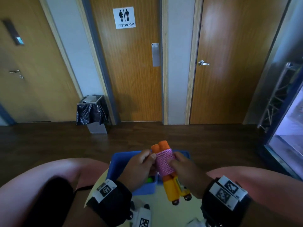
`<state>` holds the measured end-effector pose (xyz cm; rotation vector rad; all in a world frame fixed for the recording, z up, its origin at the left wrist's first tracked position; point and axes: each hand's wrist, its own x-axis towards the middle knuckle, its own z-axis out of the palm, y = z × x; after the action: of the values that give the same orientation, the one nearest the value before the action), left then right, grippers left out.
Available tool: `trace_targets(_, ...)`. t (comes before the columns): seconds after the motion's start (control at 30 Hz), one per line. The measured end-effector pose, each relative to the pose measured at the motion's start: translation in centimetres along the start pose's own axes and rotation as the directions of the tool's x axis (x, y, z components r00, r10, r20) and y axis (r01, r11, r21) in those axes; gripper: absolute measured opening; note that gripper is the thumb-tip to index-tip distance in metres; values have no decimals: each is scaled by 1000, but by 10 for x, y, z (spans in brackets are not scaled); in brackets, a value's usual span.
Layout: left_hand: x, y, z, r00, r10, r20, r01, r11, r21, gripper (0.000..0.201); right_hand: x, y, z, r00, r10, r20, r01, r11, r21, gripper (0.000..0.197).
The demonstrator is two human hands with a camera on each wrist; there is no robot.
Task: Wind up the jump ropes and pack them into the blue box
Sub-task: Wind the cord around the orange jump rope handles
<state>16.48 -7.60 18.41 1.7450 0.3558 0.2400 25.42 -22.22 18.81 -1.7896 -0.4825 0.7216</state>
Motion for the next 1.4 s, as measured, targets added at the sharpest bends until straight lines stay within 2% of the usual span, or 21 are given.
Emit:
trace_targets(0.1,-5,-2,15,1000,31,4,-31,999,-10,27,-5,6,-18,1000,1,6,-1,1000,7,25)
trace_targets(0.2,-13,2,24,998,70,-5,-70,997,15,33,-10,13,-32,996,68,49,-75,984,160,26)
trace_targets(0.3,-19,7,32,997,70,-20,-71,993,-92,33,-17,13,-44,987,109,118,-142,937,319,27)
trace_targets(0.4,-24,13,39,996,77,-51,-84,982,-168,31,-24,12,-52,978,123,170,-183,897,403,32)
trace_targets(0.47,-27,18,43,993,99,-66,-110,976,-189,31,-28,10,-53,976,129,176,-195,877,440,36)
trace_targets(0.57,-30,23,46,989,130,-68,-140,977,-162,40,-33,6,-53,955,107,278,-242,822,515,54)
trace_targets(0.67,-33,24,45,985,152,-87,-165,972,-168,38,-37,2,-51,925,50,377,-265,796,544,59)
trace_targets(0.73,-34,24,45,986,149,-71,-160,966,-205,47,-38,-2,-48,907,32,419,-281,787,549,52)
trace_targets(0.83,-35,29,44,989,135,-66,-148,943,-299,37,-41,-8,-41,885,26,465,-311,776,548,41)
trace_targets(0.93,-35,30,37,991,132,-32,-135,940,-314,40,-42,-11,-30,850,21,526,-349,770,535,53)
trace_targets(1.0,-35,31,26,989,133,-69,-147,954,-261,38,-39,-15,-22,838,23,546,-341,803,489,63)
trace_targets(1.07,-34,29,13,981,131,-143,-157,970,-184,37,-34,-22,-11,851,54,522,-317,846,428,66)
trace_targets(1.17,-34,24,-8,946,204,-252,-180,977,112,45,-30,-32,14,908,83,410,-236,910,340,64)
trace_targets(1.23,-32,21,-20,921,276,-276,-187,933,308,44,-31,-37,36,943,62,326,-168,937,306,60)
trace_targets(1.33,-28,21,-41,918,353,-180,-227,841,492,37,-29,-44,61,978,66,198,-127,941,313,53)
trace_targets(1.4,-29,21,-59,920,382,-88,-267,776,571,35,-28,-49,70,977,95,189,-155,929,335,51)
